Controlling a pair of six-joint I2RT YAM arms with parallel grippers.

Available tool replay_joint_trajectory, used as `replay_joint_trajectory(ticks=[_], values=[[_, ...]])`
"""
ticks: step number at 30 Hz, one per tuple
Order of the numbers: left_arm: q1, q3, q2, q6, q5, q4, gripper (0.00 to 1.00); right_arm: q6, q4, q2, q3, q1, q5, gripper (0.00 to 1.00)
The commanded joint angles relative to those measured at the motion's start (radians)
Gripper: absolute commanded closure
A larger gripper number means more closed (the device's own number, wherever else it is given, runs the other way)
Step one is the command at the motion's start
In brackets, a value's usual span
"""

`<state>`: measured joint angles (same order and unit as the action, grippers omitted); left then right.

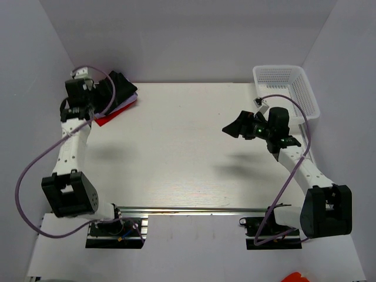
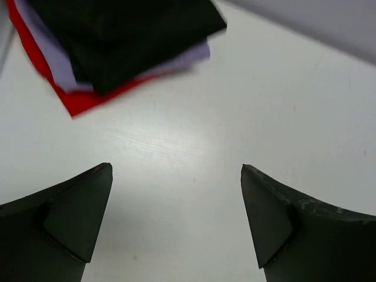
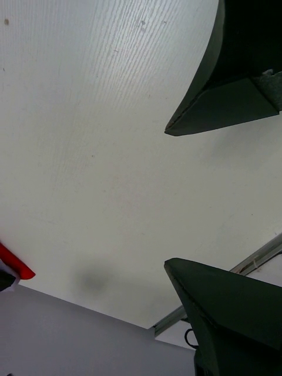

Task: Fold and stack the t-shirts
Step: Put the neatly folded tshirt into the corner of the board with the left arm

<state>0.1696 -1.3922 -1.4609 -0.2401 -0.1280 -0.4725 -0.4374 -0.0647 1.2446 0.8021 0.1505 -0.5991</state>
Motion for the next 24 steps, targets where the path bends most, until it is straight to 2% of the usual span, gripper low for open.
replay_joint_trajectory(ticks=[1, 4, 10, 14, 24], values=[[-0.033, 0.196, 0.18, -0.018, -0.062, 0.041, 0.0, -0.004, -0.073, -0.046, -0.043, -0.005, 0.042, 0.1], [-0.062, 0.327, 0.314, -0.039, -0.105, 0.077, 0.0, -0.014, -0.095, -0.05, -0.07, -0.005, 0.061, 0.1], [-0.108, 0.496, 0.477, -0.068, -0.127, 0.116, 0.0, -0.067, -0.167, -0.057, -0.127, -0.002, 0.064, 0.1], [-0.146, 0.518, 0.475, -0.068, -0.101, 0.115, 0.0, -0.112, -0.276, -0.054, -0.187, -0.002, 0.036, 0.1], [-0.186, 0.504, 0.444, -0.068, -0.024, 0.107, 0.0, -0.095, -0.256, -0.057, -0.216, -0.005, 0.035, 0.1]])
